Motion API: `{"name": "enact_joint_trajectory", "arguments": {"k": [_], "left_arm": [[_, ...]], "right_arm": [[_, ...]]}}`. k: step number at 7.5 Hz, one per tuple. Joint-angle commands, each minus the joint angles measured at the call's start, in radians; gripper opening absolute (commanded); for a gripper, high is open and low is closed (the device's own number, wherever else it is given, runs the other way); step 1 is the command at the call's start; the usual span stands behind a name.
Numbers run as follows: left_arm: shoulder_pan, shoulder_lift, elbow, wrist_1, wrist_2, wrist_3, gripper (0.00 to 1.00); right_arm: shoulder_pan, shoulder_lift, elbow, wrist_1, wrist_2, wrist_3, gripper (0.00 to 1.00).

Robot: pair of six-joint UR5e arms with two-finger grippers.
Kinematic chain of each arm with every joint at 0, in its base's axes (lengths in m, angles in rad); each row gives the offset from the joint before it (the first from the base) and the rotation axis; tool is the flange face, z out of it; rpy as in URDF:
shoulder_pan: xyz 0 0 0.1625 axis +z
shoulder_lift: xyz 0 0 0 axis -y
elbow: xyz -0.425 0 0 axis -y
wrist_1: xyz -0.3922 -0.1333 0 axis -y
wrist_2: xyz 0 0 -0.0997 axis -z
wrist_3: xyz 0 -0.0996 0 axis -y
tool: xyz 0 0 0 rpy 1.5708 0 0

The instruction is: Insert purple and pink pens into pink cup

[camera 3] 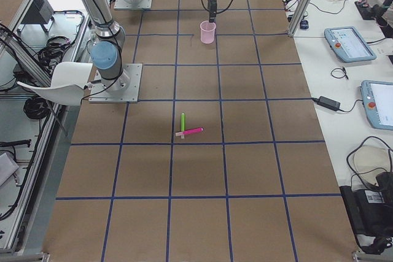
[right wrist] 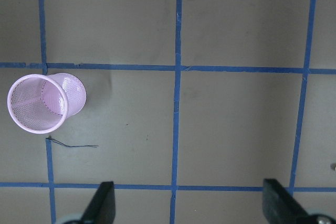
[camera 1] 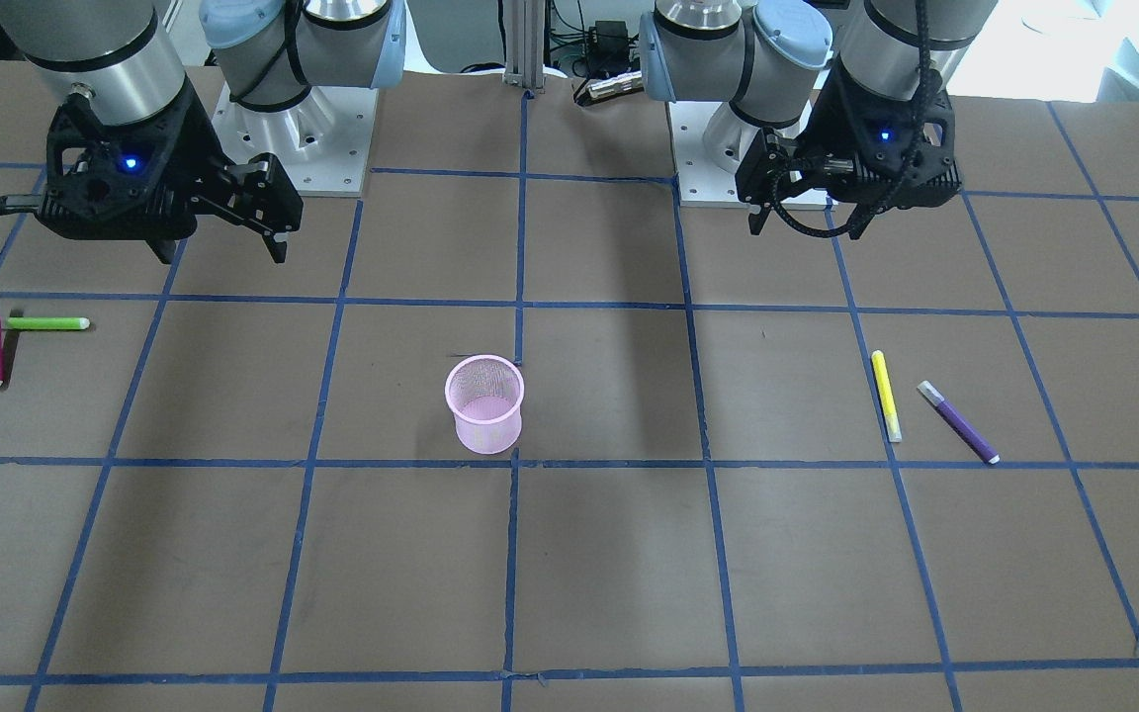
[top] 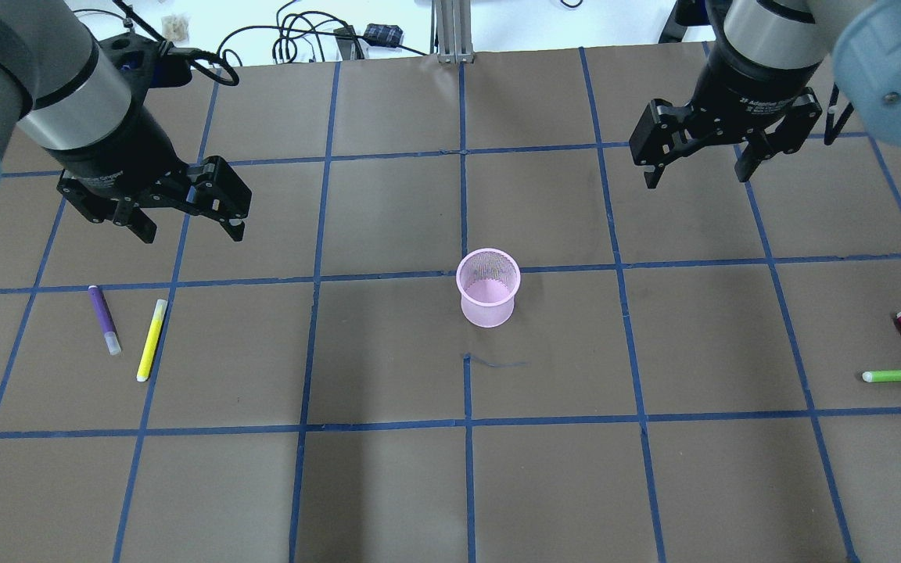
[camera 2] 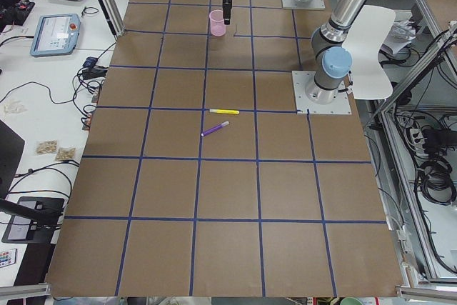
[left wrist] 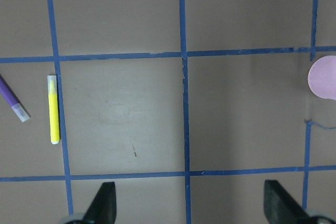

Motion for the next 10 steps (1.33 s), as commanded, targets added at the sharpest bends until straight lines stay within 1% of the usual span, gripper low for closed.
{"name": "enact_joint_trajectory", "arguments": {"k": [1, 4, 6, 7, 8, 9, 10], "left_arm": [[0.001, 0.001, -0.001, -0.010, 0.007, 0.001, 1.00], [0.009, 0.001, 0.001, -0.012, 0.007, 0.002, 1.00], [0.012, -0.004, -0.001, -0.010, 0.007, 0.002, 1.00], [0.012, -0.005, 0.001, -0.009, 0.007, 0.002, 1.00], [0.012, -0.005, 0.001, -0.009, 0.007, 0.002, 1.00], [0.013, -0.007, 0.001, -0.007, 0.007, 0.004, 1.00], [0.015, -0.008, 0.001, -0.007, 0.007, 0.013, 1.00]], "right_arm": [[-0.002, -0.002, -0.005, 0.002, -0.003, -0.001, 1.00], [0.000, 0.005, -0.002, -0.003, 0.002, 0.001, 1.00], [-0.044, 0.002, -0.011, 0.000, -0.011, 0.014, 1.00], [-0.116, 0.009, -0.003, 0.017, -0.003, 0.007, 1.00], [-0.197, 0.059, 0.001, 0.085, -0.014, -0.005, 1.00], [-0.271, 0.101, 0.005, 0.086, -0.014, -0.059, 1.00], [-0.335, 0.141, 0.005, 0.040, -0.031, -0.211, 1.00]]}}
